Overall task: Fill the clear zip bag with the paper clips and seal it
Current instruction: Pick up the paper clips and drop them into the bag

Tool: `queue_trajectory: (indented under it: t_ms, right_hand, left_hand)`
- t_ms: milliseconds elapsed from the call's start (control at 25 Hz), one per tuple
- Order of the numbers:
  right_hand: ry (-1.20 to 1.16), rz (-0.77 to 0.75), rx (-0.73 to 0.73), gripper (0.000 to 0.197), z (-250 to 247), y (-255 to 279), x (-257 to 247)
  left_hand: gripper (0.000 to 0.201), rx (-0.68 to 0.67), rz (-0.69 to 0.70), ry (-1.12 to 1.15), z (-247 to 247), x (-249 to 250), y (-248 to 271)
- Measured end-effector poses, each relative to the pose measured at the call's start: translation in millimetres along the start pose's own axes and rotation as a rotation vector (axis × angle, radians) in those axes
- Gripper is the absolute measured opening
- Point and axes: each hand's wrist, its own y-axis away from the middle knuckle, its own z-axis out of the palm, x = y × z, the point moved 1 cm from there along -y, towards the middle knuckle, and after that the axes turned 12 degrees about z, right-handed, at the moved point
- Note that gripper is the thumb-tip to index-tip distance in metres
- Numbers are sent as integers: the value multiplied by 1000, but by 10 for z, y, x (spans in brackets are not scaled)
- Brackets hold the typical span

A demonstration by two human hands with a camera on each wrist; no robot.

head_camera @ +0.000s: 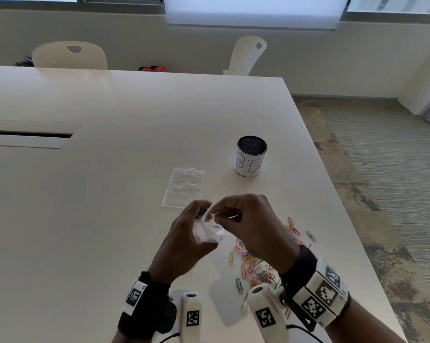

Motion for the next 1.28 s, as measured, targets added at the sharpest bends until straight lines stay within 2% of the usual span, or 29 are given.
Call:
queue_trajectory:
  t_ms: [200, 320, 480, 560, 640, 720, 800, 1000, 1080, 1200, 1280]
  right_hand:
    - [-4, 34, 119, 14, -251, -117, 125]
    - [109, 63, 137, 14, -297, -260, 415]
    - [356, 42, -45, 25, -182, -345, 709]
    - [452, 46, -195, 45, -116, -337, 762]
    - [558, 62, -326, 76, -70, -315, 790]
    - [640, 42, -365, 88, -46, -302, 821]
    - [657, 12, -350, 76, -46, -300, 861]
    - [605, -17, -337, 24, -90, -310, 910]
    - [607, -33, -323, 11, -92, -313, 936]
    - [588, -27, -295, 13, -136, -285, 928]
    - [625, -10, -310, 35, -198, -231, 893]
  left_hand:
    - [61, 6, 23, -34, -21, 3, 16]
    - [62, 12, 22, -47, -29, -19, 15]
    - [64, 17, 23, -48, -30, -22, 25]
    - [64, 14, 18, -51, -30, -18, 32]
    - [65, 11, 16, -58, -35, -15, 36]
    - [65, 4, 18, -64, -37, -10, 37]
    - [66, -1, 15, -72, -36, -14, 37]
    - [66, -9, 4, -64, -24, -37, 25]
    - [65, -5, 4, -59, -22, -34, 21]
    - [65, 0, -1, -57, -23, -35, 15]
    - [65, 8, -2, -53, -25, -37, 16]
